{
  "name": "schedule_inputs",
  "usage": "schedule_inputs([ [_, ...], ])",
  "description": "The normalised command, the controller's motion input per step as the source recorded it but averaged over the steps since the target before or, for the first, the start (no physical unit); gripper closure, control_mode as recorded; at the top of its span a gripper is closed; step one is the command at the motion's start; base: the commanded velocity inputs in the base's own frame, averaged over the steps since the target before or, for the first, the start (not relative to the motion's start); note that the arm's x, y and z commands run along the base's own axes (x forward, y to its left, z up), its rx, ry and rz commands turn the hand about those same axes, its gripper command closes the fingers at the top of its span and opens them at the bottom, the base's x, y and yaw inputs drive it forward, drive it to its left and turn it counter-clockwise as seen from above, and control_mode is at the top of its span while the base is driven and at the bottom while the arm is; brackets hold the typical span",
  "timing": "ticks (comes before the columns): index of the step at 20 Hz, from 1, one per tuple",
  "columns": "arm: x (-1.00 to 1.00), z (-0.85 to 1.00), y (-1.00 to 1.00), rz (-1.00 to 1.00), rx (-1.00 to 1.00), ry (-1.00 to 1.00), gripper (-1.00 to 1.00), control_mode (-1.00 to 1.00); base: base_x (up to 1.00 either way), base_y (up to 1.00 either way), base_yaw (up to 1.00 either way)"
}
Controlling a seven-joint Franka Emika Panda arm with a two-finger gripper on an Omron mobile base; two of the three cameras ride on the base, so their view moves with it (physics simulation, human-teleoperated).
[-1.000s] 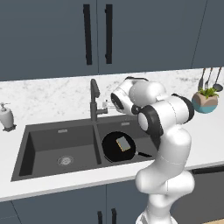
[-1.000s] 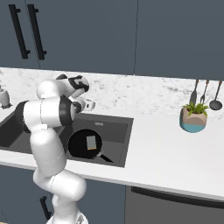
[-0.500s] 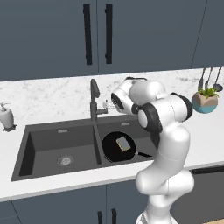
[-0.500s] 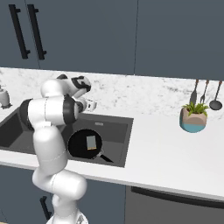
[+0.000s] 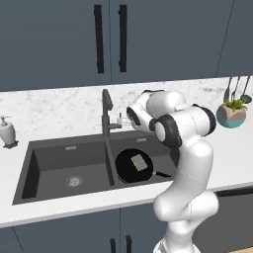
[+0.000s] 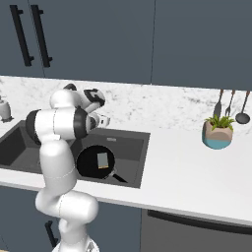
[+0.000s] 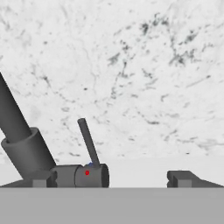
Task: Pick the pan and sponge and place them into the sink. Then turn on the water.
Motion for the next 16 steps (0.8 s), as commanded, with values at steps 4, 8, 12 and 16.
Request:
schedule_inputs([
  [4,0.03,-0.16,0.07,0.00,0.00,0.00,-1.00,-1.00,0.00,0.00,0.00],
  [8,0.00,-0.03,0.14,0.00,0.00,0.00,-1.00,-1.00,0.00,0.00,0.00],
  [12,0.01,0.00,0.17,0.00,0.00,0.00,-1.00,-1.00,0.00,0.00,0.00],
  [16,0.03,0.00,0.14,0.00,0.00,0.00,-1.00,-1.00,0.00,0.00,0.00],
])
